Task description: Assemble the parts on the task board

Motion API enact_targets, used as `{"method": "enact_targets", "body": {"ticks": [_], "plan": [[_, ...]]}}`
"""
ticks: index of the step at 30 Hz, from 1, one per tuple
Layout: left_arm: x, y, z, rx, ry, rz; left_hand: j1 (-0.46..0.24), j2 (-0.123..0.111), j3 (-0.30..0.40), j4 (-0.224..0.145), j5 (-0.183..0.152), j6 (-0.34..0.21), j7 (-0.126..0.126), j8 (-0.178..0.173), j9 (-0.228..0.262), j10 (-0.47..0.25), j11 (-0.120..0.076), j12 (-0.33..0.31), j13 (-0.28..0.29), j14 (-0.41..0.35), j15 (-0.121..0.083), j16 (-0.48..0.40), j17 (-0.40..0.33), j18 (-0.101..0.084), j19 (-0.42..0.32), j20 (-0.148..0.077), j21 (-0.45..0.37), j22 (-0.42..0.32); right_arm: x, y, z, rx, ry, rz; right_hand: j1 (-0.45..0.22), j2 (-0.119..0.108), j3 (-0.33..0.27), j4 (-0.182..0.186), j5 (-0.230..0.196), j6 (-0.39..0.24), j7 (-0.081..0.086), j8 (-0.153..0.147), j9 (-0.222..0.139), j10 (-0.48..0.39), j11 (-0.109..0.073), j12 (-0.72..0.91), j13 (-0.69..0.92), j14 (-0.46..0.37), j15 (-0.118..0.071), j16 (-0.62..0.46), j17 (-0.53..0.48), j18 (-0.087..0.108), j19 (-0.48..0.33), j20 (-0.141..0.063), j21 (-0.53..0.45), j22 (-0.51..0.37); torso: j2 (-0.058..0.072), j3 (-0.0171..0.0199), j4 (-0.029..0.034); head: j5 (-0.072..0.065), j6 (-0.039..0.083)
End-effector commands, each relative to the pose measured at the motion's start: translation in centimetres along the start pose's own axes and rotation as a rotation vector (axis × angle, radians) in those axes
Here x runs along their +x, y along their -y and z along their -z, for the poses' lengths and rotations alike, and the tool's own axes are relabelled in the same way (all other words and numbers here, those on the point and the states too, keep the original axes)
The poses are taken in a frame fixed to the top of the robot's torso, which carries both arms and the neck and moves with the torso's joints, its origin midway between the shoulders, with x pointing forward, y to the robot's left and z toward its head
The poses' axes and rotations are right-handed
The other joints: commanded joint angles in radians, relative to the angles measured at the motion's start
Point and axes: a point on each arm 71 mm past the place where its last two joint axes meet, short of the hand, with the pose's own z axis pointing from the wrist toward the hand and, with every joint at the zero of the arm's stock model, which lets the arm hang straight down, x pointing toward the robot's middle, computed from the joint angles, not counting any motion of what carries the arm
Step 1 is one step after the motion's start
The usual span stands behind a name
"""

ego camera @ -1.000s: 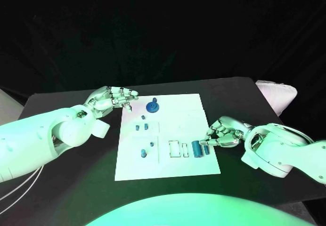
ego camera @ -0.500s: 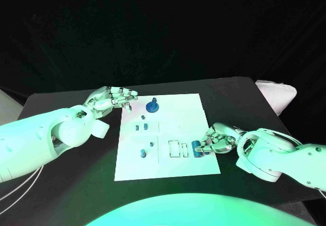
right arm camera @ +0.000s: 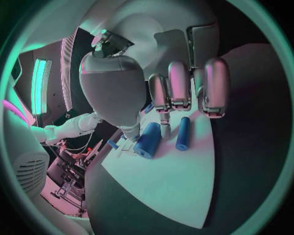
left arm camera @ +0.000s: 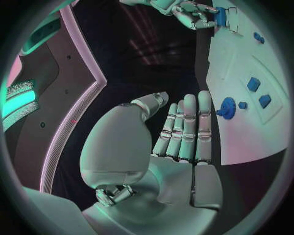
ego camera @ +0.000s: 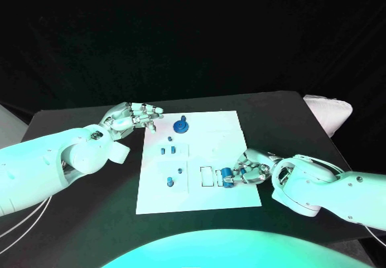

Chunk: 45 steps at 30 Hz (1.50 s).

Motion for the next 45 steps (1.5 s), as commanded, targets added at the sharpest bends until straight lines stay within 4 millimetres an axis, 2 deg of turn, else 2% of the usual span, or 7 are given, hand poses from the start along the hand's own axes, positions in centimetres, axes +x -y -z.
{"method": "enact_targets", "body": {"ticks": [1, 13, 18, 23, 27, 32, 45], "plan": [[0.1, 0.1, 0.0, 0.012, -0.010, 0.012, 0.003, 0.009, 0.002, 0.004, 0.003, -0.005, 0.001, 0.006, -0.002, 0.001, 0.006, -0.004, -0.001, 0.005, 0.001, -0.004, -0.001, 0.015, 0.008, 0.002, 0.006, 0.002, 0.6, 0.1, -0.3, 0.015, -0.013, 0.039, 0.002, 0.008, -0.005, 0.001, 0.003, -0.002, -0.005, 0.004, 0.001, 0.021, -0.003, -0.001, 0.123, 0.073, -0.006, 0.005, 0.124, -0.014, 0.052, -0.004, 0.003, 0.160, 0.000, -0.0010, -0.0005, 0.001, 0.000], [0.1, 0.1, 0.0, 0.009, -0.012, 0.013, 0.003, 0.009, 0.002, 0.004, 0.003, -0.005, 0.001, 0.006, -0.002, 0.001, 0.006, -0.004, -0.001, 0.005, 0.001, -0.004, -0.001, 0.015, 0.008, 0.002, 0.006, 0.002, 1.7, -0.4, -1.1, 0.014, -0.032, 0.052, 0.020, 0.014, -0.011, -0.001, 0.017, -0.006, -0.004, 0.007, 0.001, 0.019, -0.002, -0.004, 0.122, 0.074, -0.005, 0.006, 0.128, -0.015, 0.053, -0.003, 0.006, 0.163, 0.000, -0.0018, -0.0013, 0.002, 0.000], [0.1, 0.1, 0.1, 0.009, -0.013, 0.014, 0.003, 0.009, 0.002, 0.004, 0.003, -0.005, 0.001, 0.006, -0.002, 0.001, 0.006, -0.004, -0.001, 0.005, 0.001, -0.004, -0.001, 0.015, 0.008, 0.002, 0.006, 0.002, 1.8, -0.5, -1.2, 0.018, -0.029, 0.055, 0.050, 0.020, -0.021, -0.001, 0.069, -0.011, -0.004, 0.012, 0.000, 0.020, -0.002, -0.006, 0.127, 0.074, -0.005, 0.006, 0.132, -0.016, 0.053, -0.003, 0.008, 0.167, 0.000, -0.0019, -0.0007, 0.003, 0.000], [0.1, 0.1, 0.1, 0.008, -0.013, 0.013, 0.003, 0.009, 0.002, 0.004, 0.003, -0.005, 0.001, 0.006, -0.002, 0.001, 0.006, -0.004, -0.001, 0.005, 0.001, -0.004, -0.001, 0.015, 0.008, 0.002, 0.006, 0.002, 1.7, -0.4, -1.2, 0.023, -0.010, 0.032, 0.092, 0.032, -0.012, -0.004, 0.101, -0.012, -0.005, 0.015, -0.002, 0.022, -0.003, -0.007, 0.131, 0.075, -0.006, 0.007, 0.136, -0.016, 0.054, -0.003, 0.012, 0.171, 0.000, -0.0017, -0.0015, 0.003, 0.000], [0.1, 0.1, 0.1, 0.007, -0.015, 0.014, 0.003, 0.009, 0.002, 0.004, 0.003, -0.005, 0.001, 0.006, -0.002, 0.001, 0.006, -0.004, -0.001, 0.005, 0.001, -0.004, -0.001, 0.015, 0.008, 0.002, 0.006, 0.002, 1.6, -0.4, -1.0, 0.029, 0.002, -0.020, 0.173, 0.037, 0.036, -0.010, 0.140, -0.013, -0.008, 0.014, -0.009, 0.024, -0.007, -0.008, 0.136, 0.076, -0.009, 0.008, 0.142, -0.018, 0.056, -0.006, 0.020, 0.177, 0.000, -0.0015, -0.0012, 0.003, 0.000], [0.1, 0.1, 0.1, 0.006, -0.015, 0.014, 0.003, 0.009, 0.002, 0.004, 0.003, -0.005, 0.001, 0.006, -0.002, 0.001, 0.006, -0.004, -0.001, 0.005, 0.001, -0.004, -0.001, 0.015, 0.008, 0.002, 0.006, 0.002, 1.5, -0.6, -0.6, 0.047, -0.012, -0.121, 0.207, 0.018, 0.103, -0.003, 0.193, -0.007, -0.008, 0.012, -0.020, 0.025, -0.008, -0.011, 0.141, 0.077, -0.010, 0.007, 0.143, -0.018, 0.056, -0.007, 0.021, 0.179, 0.000, -0.0022, -0.0016, 0.003, 0.000], [0.2, 0.1, 0.0, 0.004, -0.019, 0.015, 0.003, 0.009, 0.002, 0.004, 0.003, -0.005, 0.001, 0.006, -0.002, 0.001, 0.006, -0.004, -0.001, 0.005, 0.001, -0.004, -0.001, 0.015, 0.008, 0.002, 0.006, 0.002, -0.3, -2.7, 0.1, 0.030, -0.028, -0.254, 0.165, 0.009, 0.136, -0.001, 0.174, 0.002, -0.010, 0.016, -0.024, 0.031, -0.008, -0.006, 0.150, 0.079, -0.010, 0.010, 0.153, -0.021, 0.060, -0.007, 0.033, 0.187, 0.001, -0.0032, -0.0001, 0.004, 0.000]]}}
